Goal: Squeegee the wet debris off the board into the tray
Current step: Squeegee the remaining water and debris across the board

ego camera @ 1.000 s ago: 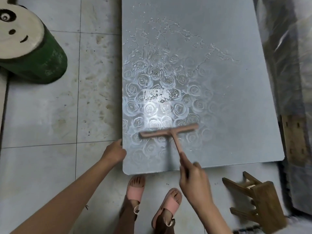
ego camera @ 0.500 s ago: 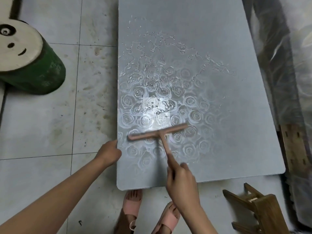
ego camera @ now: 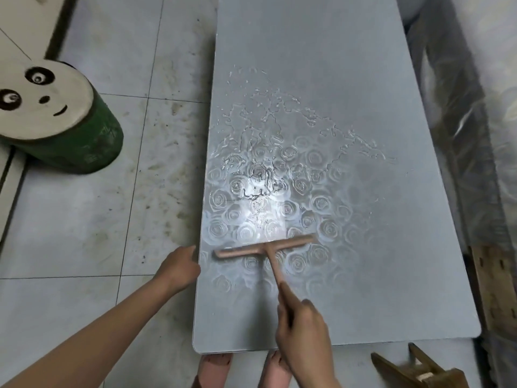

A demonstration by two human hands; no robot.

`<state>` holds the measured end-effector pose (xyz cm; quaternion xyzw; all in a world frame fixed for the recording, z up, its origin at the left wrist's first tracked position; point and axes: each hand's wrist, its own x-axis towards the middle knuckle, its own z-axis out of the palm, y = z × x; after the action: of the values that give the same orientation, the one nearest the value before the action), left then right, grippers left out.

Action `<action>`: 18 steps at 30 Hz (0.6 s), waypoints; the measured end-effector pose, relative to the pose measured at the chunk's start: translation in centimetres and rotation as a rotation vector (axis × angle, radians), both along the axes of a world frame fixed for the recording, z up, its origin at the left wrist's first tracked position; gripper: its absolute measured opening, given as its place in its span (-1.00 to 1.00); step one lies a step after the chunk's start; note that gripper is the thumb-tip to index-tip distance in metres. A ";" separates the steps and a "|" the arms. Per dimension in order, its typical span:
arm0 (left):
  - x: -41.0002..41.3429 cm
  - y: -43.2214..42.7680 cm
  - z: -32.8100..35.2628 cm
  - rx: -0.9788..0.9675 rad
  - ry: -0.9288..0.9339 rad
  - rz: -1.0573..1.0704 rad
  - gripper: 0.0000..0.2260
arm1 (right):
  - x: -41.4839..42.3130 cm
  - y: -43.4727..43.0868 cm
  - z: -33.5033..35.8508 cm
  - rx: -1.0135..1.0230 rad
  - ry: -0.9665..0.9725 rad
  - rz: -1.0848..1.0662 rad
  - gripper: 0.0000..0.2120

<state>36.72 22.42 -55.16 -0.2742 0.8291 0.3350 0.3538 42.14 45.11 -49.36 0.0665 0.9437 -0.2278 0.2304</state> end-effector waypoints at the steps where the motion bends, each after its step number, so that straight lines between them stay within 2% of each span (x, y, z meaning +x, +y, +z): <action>1: -0.3 -0.1 0.0 -0.006 0.007 -0.005 -0.75 | -1.0 -0.9 -0.5 0.023 0.000 0.025 -0.51; 5: -0.8 -0.2 -0.2 -0.022 0.006 -0.017 -0.71 | -9.3 -4.0 -2.5 -0.001 0.048 0.099 -0.47; 7: -1.1 0.4 0.0 -0.037 -0.003 -0.010 -0.75 | -13.8 -5.1 -2.0 -0.032 0.015 0.091 -0.51; 10: -1.8 2.0 0.4 -0.044 -0.015 0.019 -0.64 | -15.8 -4.0 -0.2 -0.124 0.044 0.105 -0.58; 13: -3.1 4.2 1.3 -0.070 -0.037 -0.011 -0.67 | -14.0 2.0 1.7 -0.138 0.117 0.168 -0.54; 15: -4.2 5.6 1.6 -0.096 -0.051 -0.052 -0.61 | -12.6 7.7 2.5 -0.143 0.079 0.186 -0.48; 18: -6.0 7.6 1.4 -0.164 -0.081 -0.169 -0.52 | -11.3 16.2 2.8 -0.026 -0.002 0.220 -0.47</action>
<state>30.72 30.04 -53.74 -0.2445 0.8591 0.2235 0.3902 30.81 61.28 -46.60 -0.0404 0.9420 -0.2133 0.2559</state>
